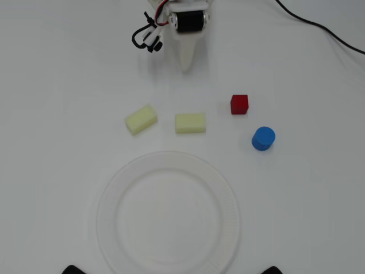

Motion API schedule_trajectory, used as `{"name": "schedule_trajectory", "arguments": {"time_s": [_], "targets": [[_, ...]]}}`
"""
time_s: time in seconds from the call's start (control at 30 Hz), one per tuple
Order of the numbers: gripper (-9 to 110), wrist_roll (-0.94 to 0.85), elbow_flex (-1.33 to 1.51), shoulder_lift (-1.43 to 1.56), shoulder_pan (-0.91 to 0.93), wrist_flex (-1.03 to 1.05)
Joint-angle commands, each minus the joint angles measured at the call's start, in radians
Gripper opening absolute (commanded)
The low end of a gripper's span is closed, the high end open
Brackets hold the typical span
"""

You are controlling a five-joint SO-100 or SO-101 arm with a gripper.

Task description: Grasp a red block and put it in the dish.

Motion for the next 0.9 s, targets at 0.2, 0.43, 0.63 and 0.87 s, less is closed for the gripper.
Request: {"name": "schedule_trajectory", "arguments": {"time_s": [0.2, 0.43, 0.63, 0.87], "targets": [[0, -0.006, 0.112, 0.181, -0.014, 0.009], [0, -0.006, 0.112, 0.181, -0.014, 0.009], [0, -0.005, 0.112, 0.181, -0.014, 0.009], [0, -0.051, 0.063, 0.178, 0.052, 0.006]]}}
